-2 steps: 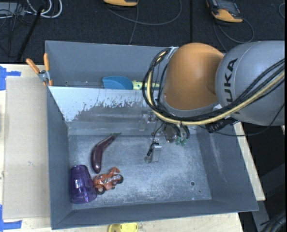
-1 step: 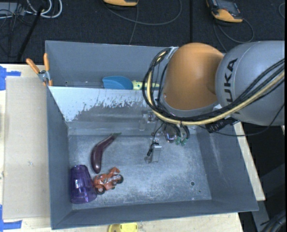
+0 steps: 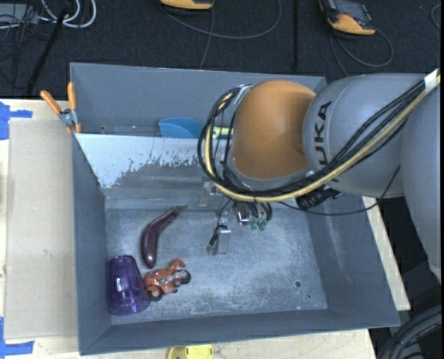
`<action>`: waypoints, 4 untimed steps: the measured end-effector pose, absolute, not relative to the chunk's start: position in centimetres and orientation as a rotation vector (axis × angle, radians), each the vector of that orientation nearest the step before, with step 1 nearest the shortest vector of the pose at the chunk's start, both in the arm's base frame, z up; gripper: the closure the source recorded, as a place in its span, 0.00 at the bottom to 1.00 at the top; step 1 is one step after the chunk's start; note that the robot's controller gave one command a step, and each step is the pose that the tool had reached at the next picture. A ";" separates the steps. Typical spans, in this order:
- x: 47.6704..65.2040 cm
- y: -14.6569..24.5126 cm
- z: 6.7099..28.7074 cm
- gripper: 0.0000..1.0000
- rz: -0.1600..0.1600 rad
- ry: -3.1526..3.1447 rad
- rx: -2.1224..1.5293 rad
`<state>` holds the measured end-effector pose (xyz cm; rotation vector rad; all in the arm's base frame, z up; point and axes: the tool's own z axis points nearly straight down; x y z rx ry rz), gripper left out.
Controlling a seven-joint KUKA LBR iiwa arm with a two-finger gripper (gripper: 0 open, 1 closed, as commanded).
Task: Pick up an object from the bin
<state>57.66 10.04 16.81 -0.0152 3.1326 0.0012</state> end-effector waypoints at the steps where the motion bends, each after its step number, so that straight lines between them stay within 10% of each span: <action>1: 57.9 12.8 11.2 0.00 0.001 3.137 -0.101; 2: 53.8 13.4 8.5 0.00 0.000 3.112 -0.442; 3: 53.2 18.0 7.2 1.00 0.001 3.088 -0.577; 4: 53.2 18.0 7.2 1.00 0.001 3.088 -0.577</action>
Offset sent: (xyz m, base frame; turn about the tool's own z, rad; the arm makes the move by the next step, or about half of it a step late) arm -0.0815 0.0349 -0.0981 -0.4612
